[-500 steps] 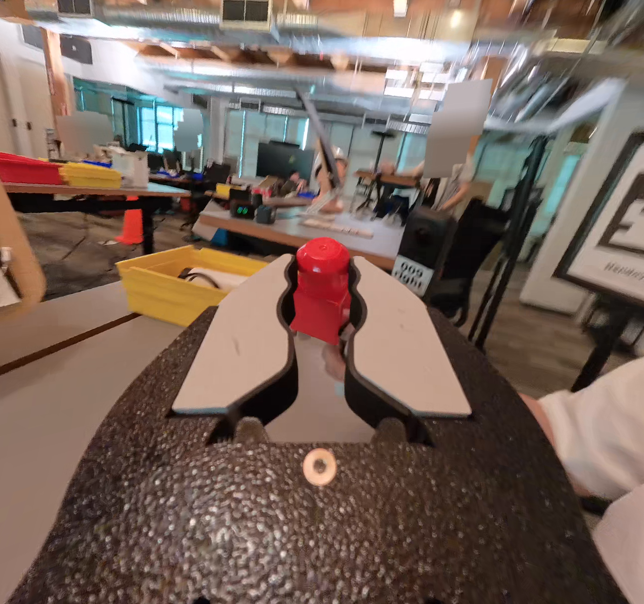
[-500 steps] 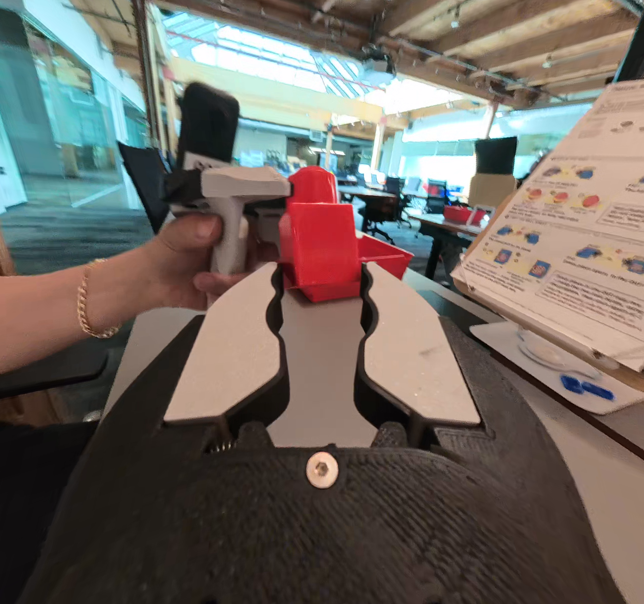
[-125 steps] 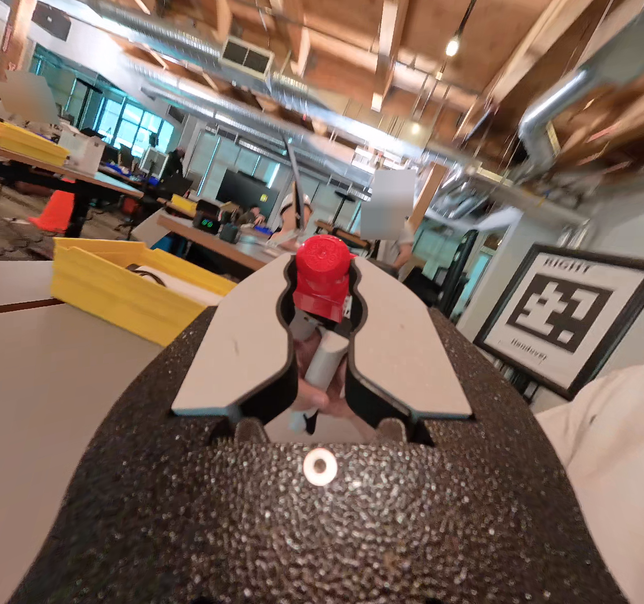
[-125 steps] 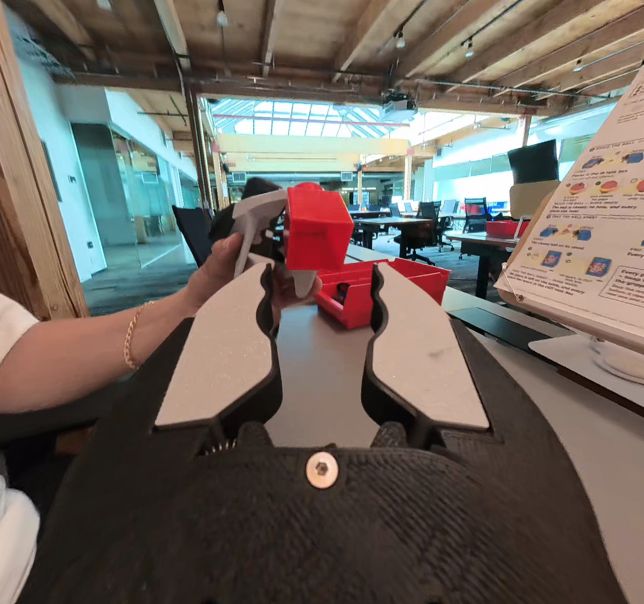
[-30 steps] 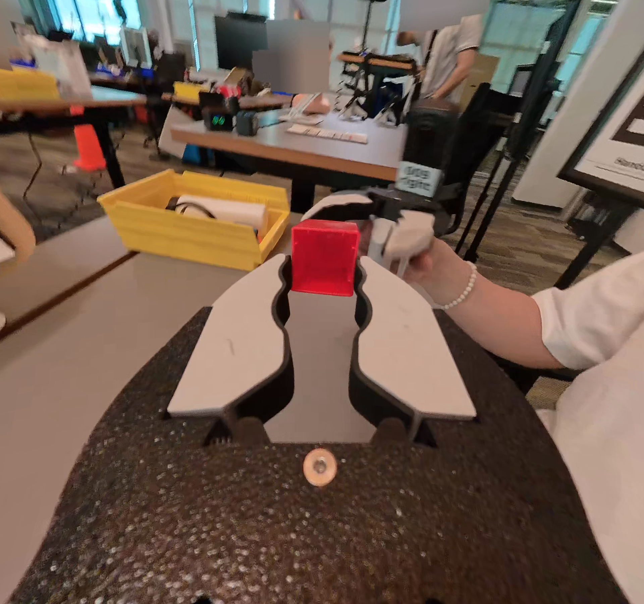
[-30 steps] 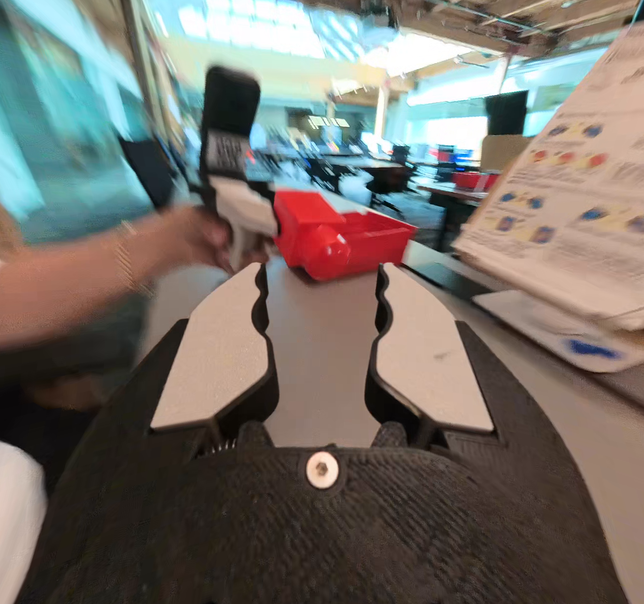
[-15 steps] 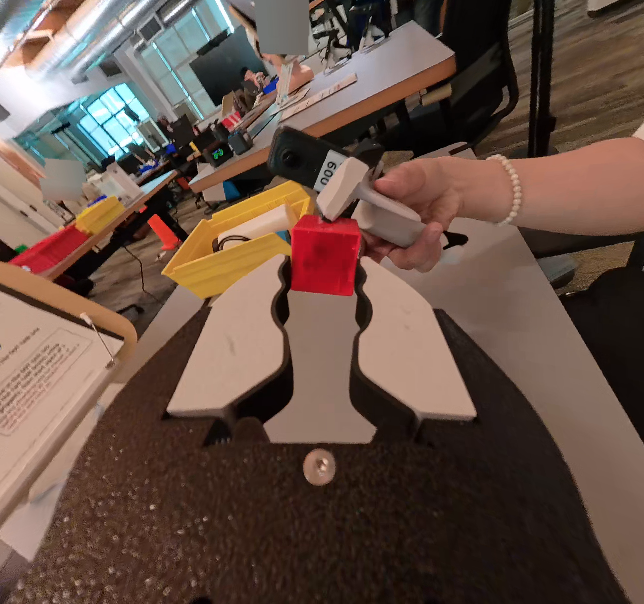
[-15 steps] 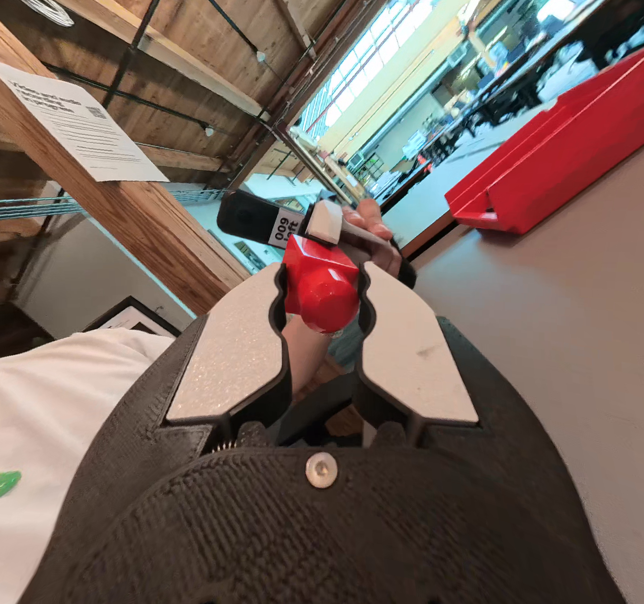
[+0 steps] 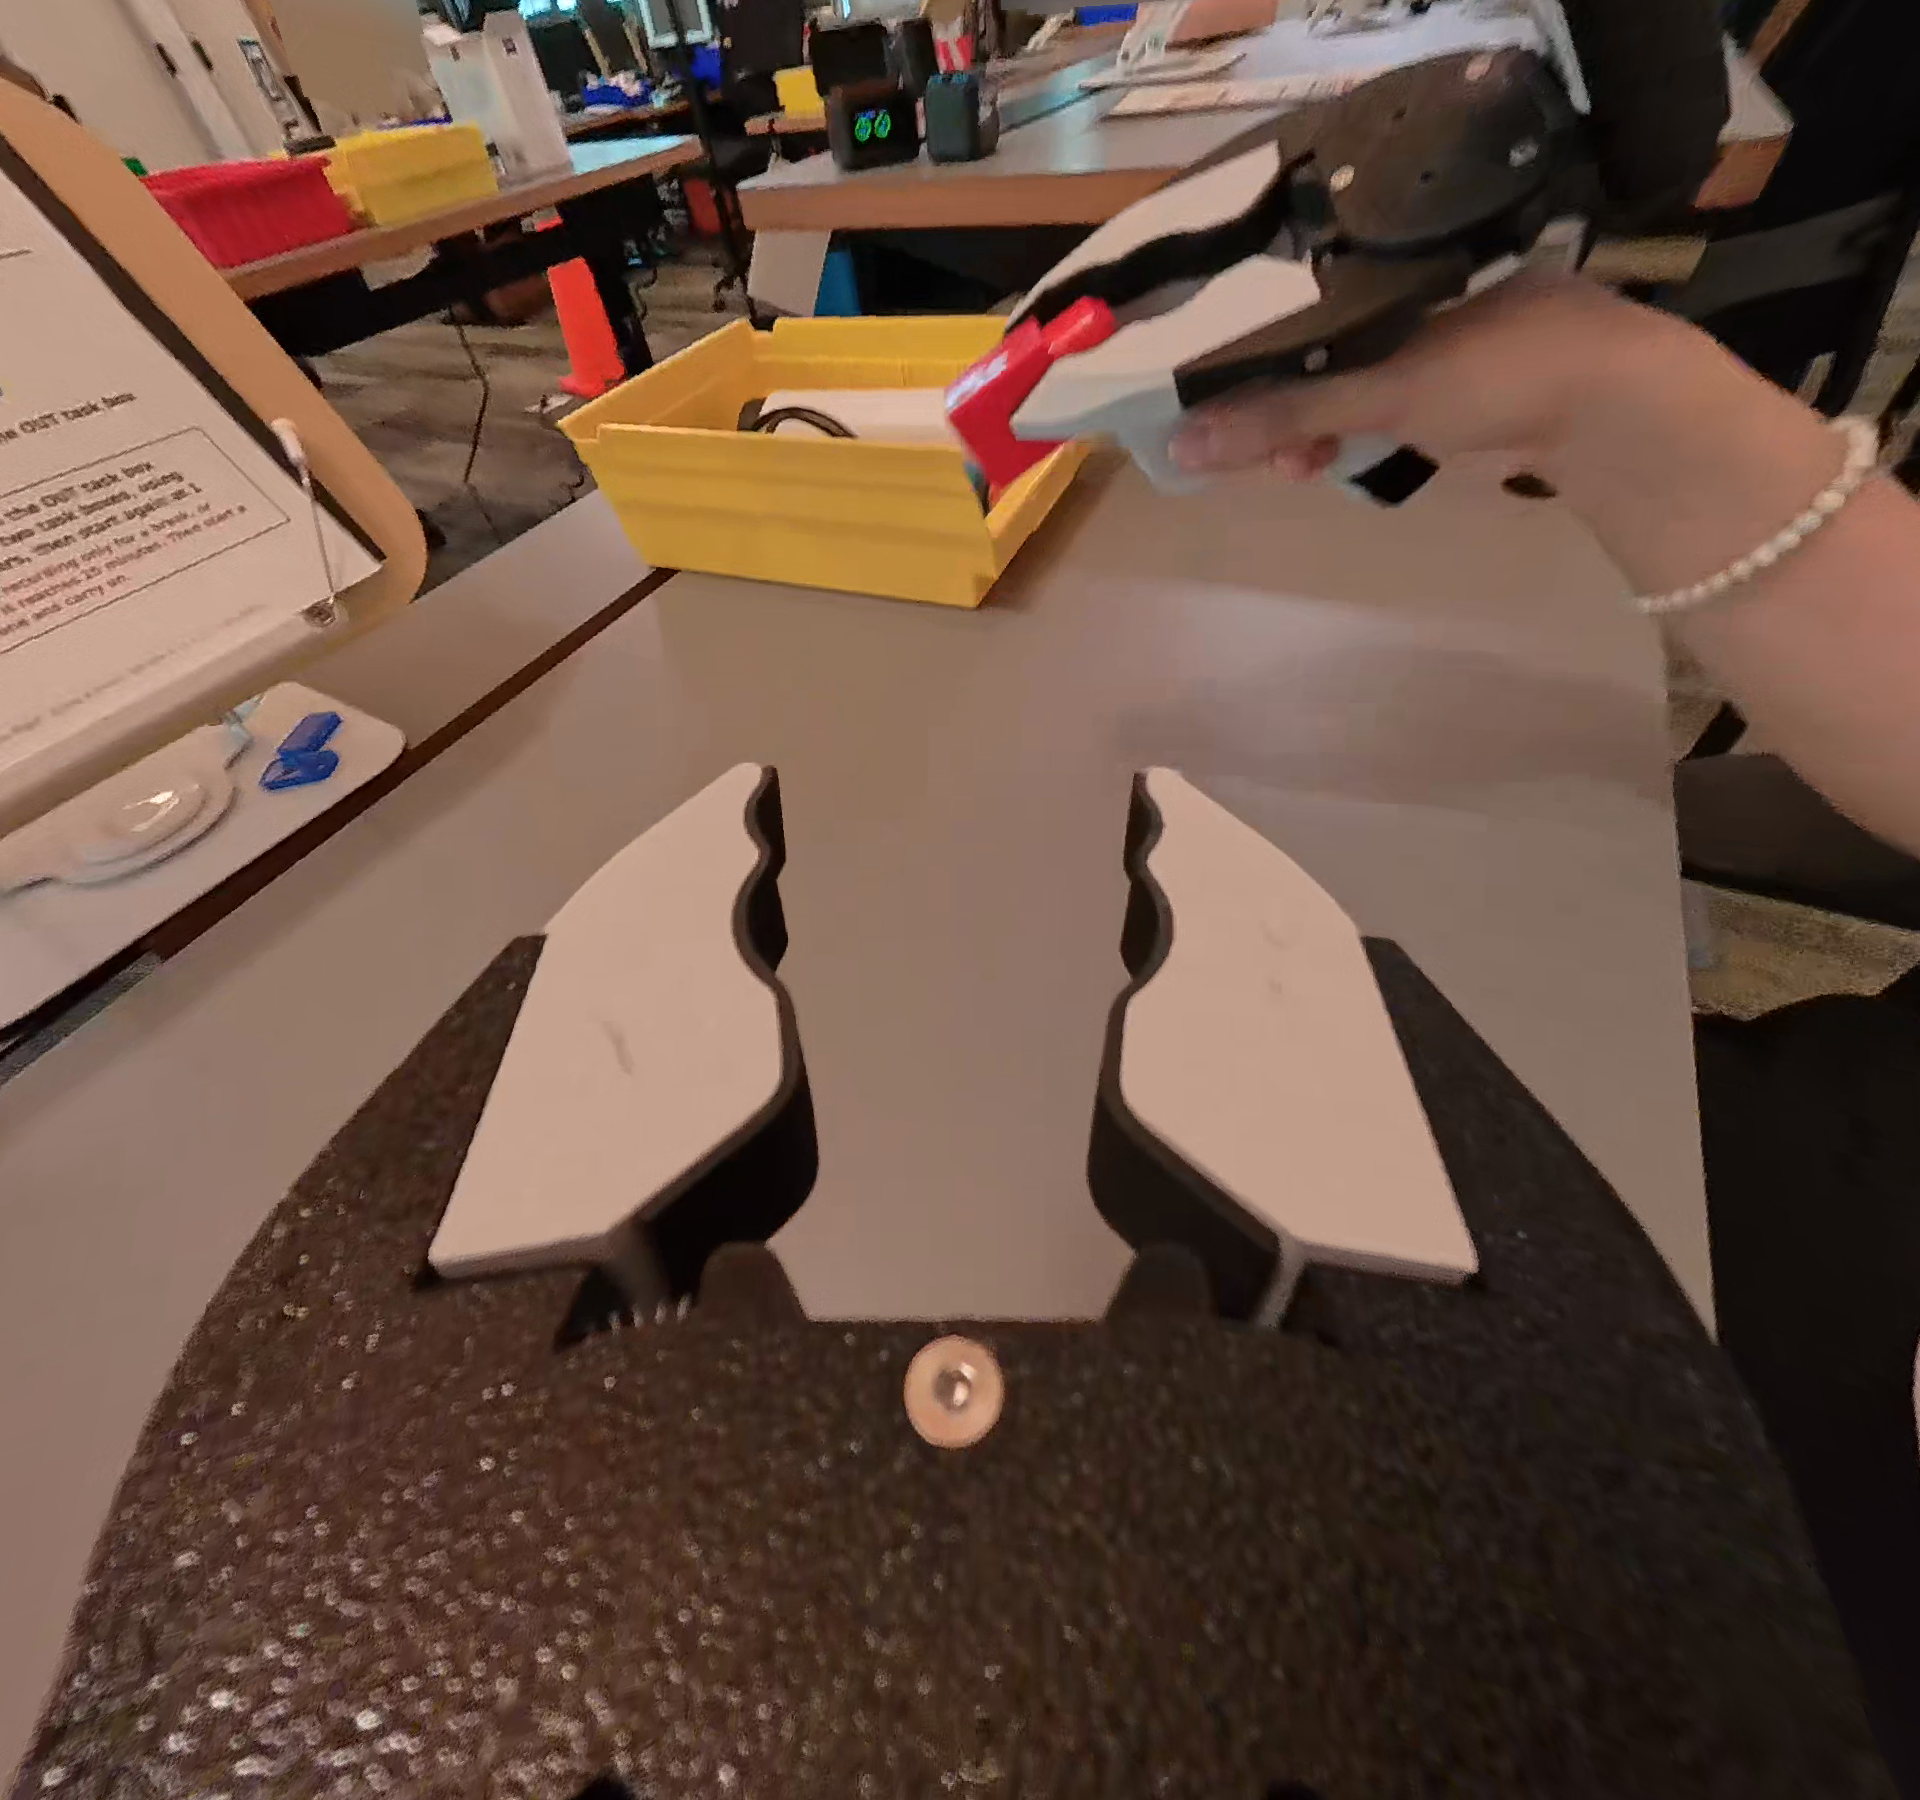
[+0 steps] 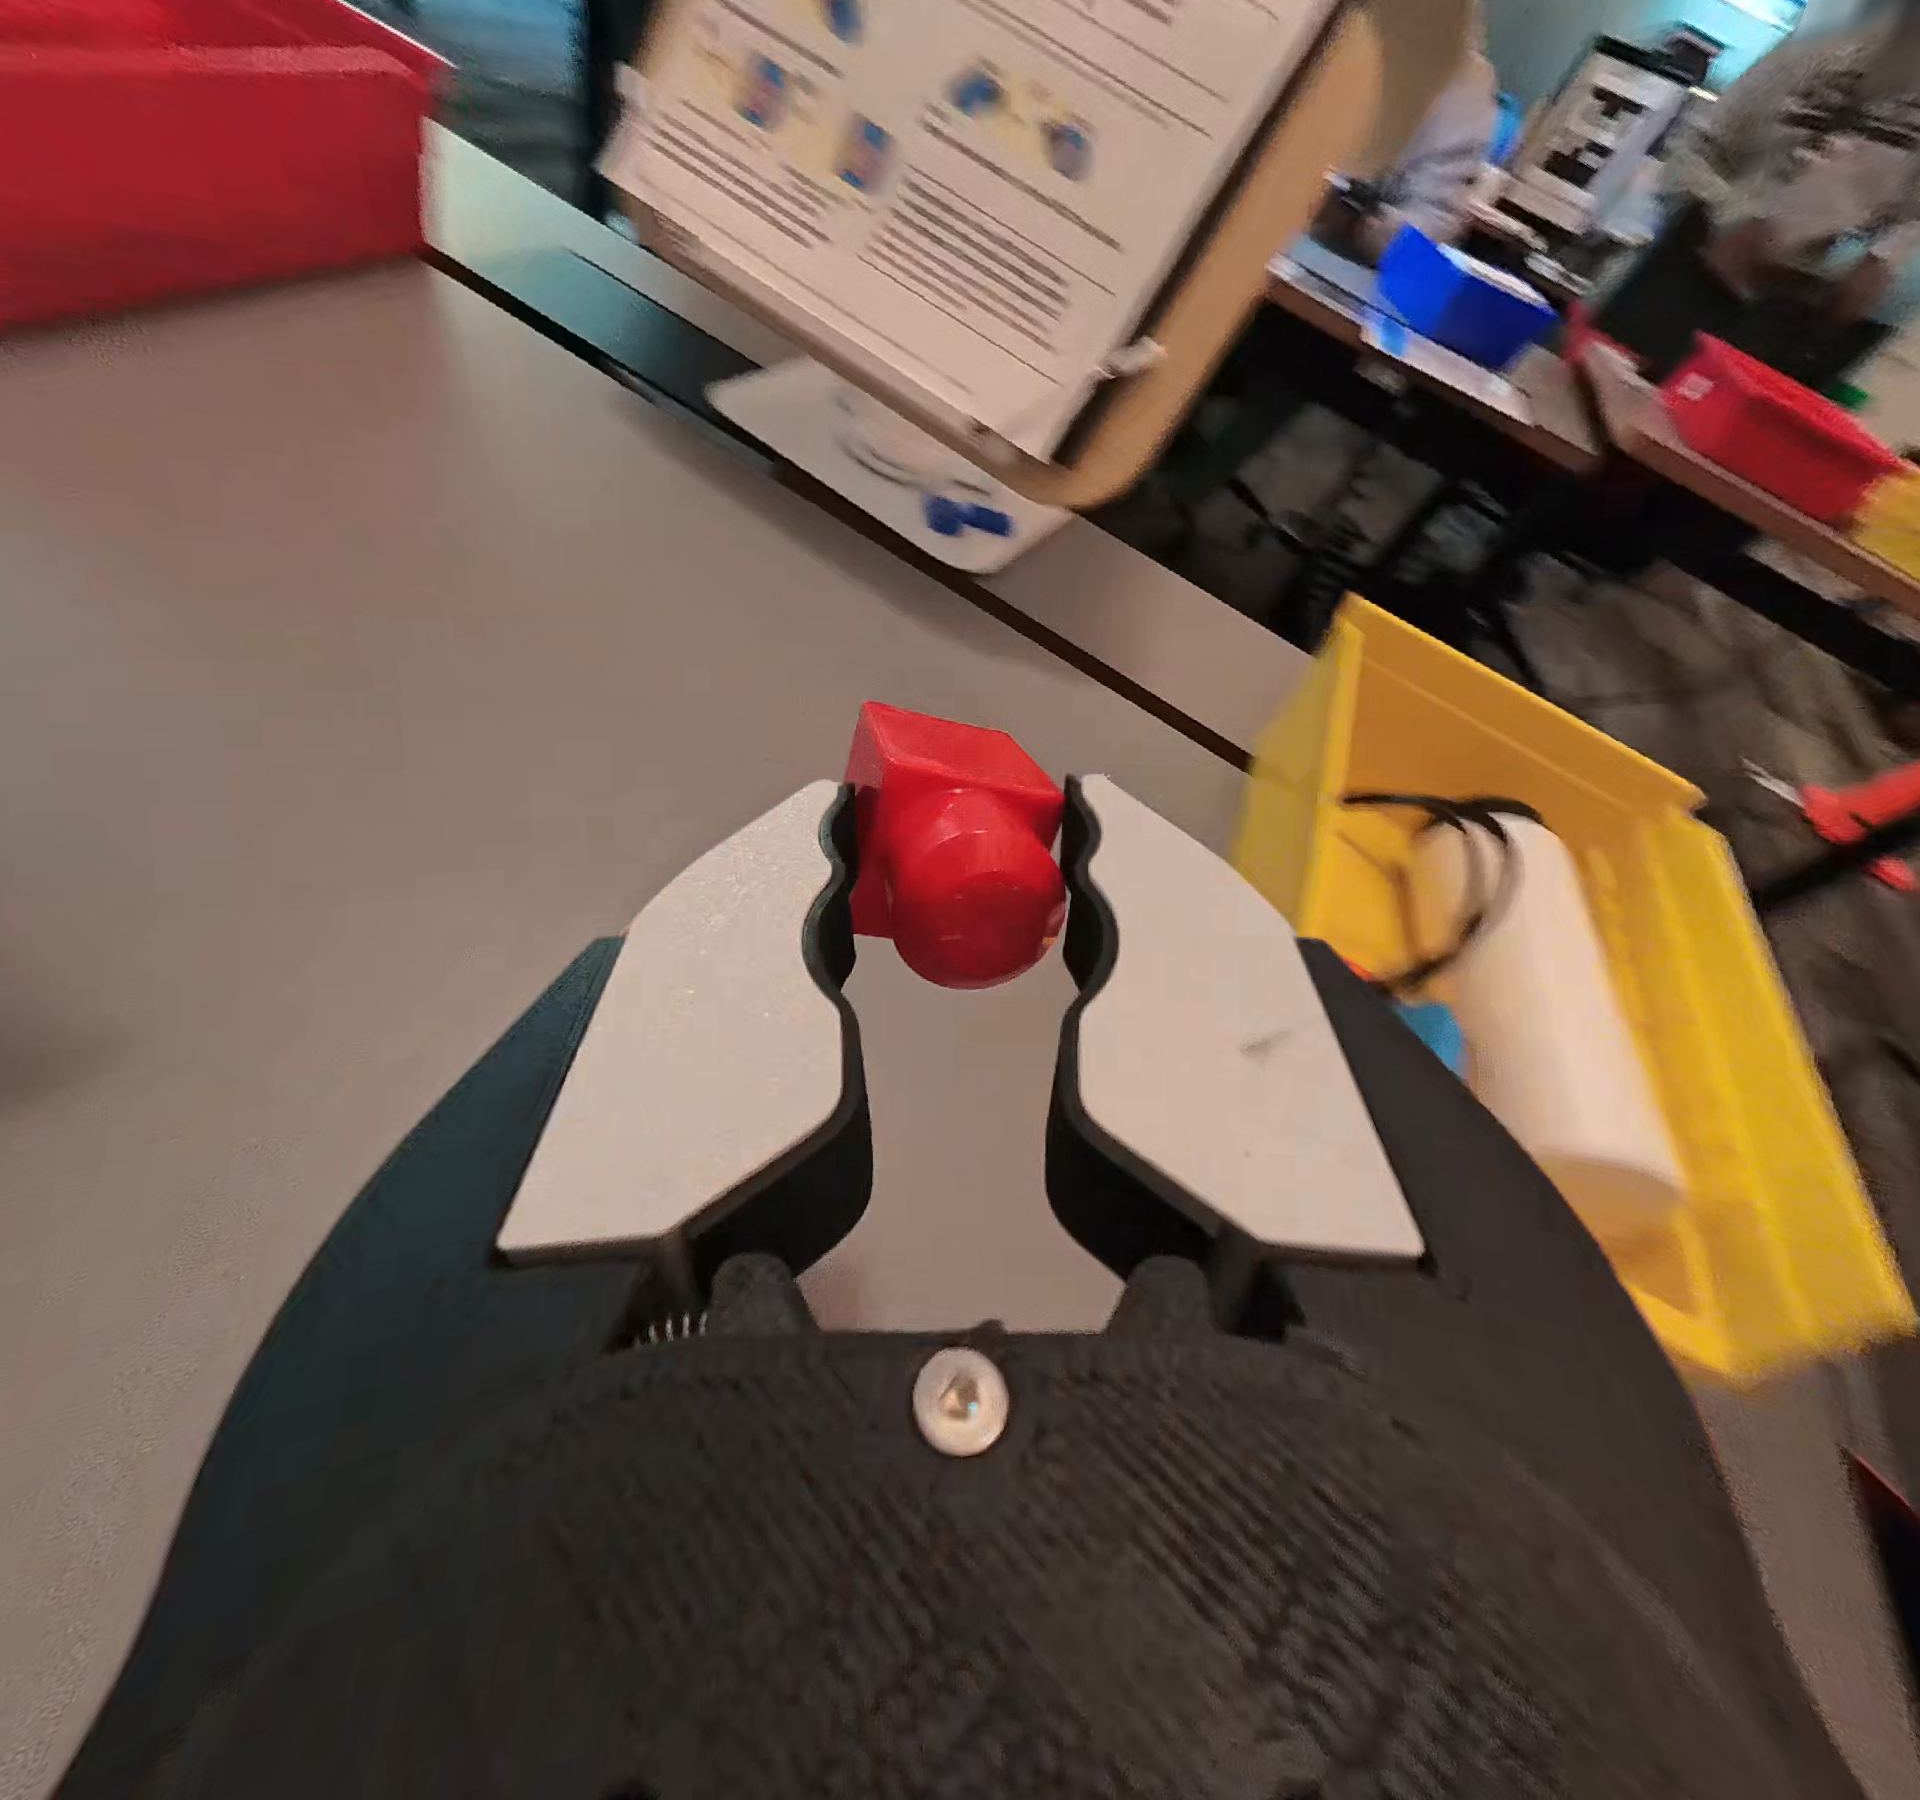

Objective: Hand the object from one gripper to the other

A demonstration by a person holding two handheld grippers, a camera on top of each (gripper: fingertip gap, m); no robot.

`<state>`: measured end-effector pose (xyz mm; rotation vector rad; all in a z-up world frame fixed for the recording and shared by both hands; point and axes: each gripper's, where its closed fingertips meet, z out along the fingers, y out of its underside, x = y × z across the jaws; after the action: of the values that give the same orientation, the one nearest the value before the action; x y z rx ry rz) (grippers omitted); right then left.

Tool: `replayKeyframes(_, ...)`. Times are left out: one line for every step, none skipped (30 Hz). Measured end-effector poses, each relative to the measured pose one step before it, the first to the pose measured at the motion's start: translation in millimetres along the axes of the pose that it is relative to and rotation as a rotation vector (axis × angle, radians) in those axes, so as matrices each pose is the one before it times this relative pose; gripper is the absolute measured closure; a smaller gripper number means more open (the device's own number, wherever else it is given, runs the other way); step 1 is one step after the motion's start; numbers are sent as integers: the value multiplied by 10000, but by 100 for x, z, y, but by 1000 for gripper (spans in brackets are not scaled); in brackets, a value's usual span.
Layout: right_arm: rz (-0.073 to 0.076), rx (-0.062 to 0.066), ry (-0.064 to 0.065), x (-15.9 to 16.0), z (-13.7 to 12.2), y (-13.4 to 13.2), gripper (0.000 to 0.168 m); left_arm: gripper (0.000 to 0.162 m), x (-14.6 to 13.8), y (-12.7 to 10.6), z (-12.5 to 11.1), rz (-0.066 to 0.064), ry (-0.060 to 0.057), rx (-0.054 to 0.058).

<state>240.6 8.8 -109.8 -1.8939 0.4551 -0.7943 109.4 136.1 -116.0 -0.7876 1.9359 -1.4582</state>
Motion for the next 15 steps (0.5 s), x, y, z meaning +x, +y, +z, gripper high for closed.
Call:
replayKeyframes(60,-340,556,1756,-52,852,131,100,-151,288,-190,103,-191,-180)
replayKeyframes(156,-271,477,1855,29,672,131,101,-217,253,-249,89,-227,-151)
replayKeyframes(129,-267,368,1882,169,518,131,102,-179,215,-269,63,-167,-103)
replayKeyframes(129,-334,316,1955,333,463,131,102,-57,184,-288,23,-55,-51)
replayKeyframes(152,-392,283,1979,505,415,131,102,-7,92,-273,-37,0,20)
replayKeyframes(184,-335,146,1742,668,224,131,103,-60,-5,-282,-95,-14,91)
replayKeyframes(216,-322,-57,1329,760,106,131,105,-87,-72,-299,-123,-10,128)
replayKeyframes(193,-284,-119,1105,817,3,131,105,-38,-90,-298,-128,33,138)
replayKeyframes(106,-319,-59,1036,883,26,131,106,-52,-121,-302,-145,41,144)
replayKeyframes(37,-341,-108,798,946,90,131,106,-132,-140,-291,-178,-1,145)
replayKeyframes(135,-507,-333,336,981,379,131,107,-169,-107,-278,-180,-17,125)
replayKeyframes(227,-610,-463,14,922,482,131,107,-164,-38,-267,-142,3,91)
replayKeyframes(89,-410,-225,181,859,216,131,107,-159,44,-265,-107,2,66)
replayKeyframes(6,-345,-147,124,791,219,131,107,-189,113,-253,-101,-31,52)
replayKeyframes(103,-672,-411,-360,688,643,131,108,-169,160,-236,-101,-33,41)
